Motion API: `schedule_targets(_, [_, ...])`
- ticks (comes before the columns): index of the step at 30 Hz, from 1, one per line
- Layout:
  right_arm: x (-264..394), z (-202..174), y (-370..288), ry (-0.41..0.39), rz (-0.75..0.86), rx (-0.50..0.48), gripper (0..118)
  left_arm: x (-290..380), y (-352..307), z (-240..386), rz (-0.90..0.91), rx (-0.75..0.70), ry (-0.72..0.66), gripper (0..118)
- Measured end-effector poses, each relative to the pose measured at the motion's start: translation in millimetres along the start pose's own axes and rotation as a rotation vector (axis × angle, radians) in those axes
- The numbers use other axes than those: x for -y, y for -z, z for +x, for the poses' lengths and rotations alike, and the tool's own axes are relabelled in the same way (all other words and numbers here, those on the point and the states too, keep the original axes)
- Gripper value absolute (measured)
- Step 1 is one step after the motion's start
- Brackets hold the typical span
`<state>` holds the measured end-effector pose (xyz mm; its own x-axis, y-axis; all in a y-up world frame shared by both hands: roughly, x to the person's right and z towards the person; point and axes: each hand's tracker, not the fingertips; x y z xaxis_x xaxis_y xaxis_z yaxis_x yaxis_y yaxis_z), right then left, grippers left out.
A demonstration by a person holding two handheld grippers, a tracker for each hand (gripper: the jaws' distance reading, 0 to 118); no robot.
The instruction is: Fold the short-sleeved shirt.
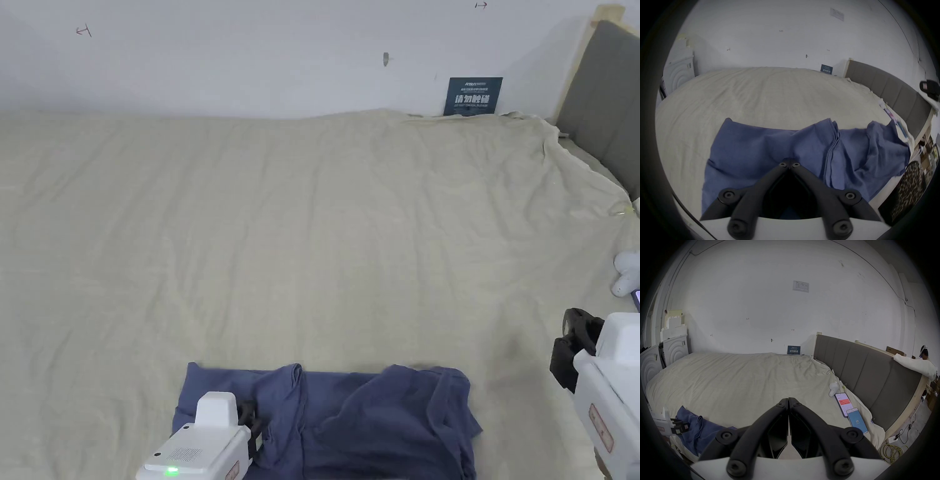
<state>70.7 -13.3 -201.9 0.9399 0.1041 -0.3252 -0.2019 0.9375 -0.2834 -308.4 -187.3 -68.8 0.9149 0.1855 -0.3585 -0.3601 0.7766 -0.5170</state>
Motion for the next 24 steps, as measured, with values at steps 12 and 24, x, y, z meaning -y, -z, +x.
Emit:
schedule_targets(12, [3, 11, -1, 0.007, -0.012, 0.025, 0, 7, 17, 48, -0.015, 0.100, 0.095, 0])
schedule_targets(24, [-5, -3, -3, 0.003, -0.009, 0.006, 0, -40, -2, 26, -0.053, 0.148, 0.055, 0])
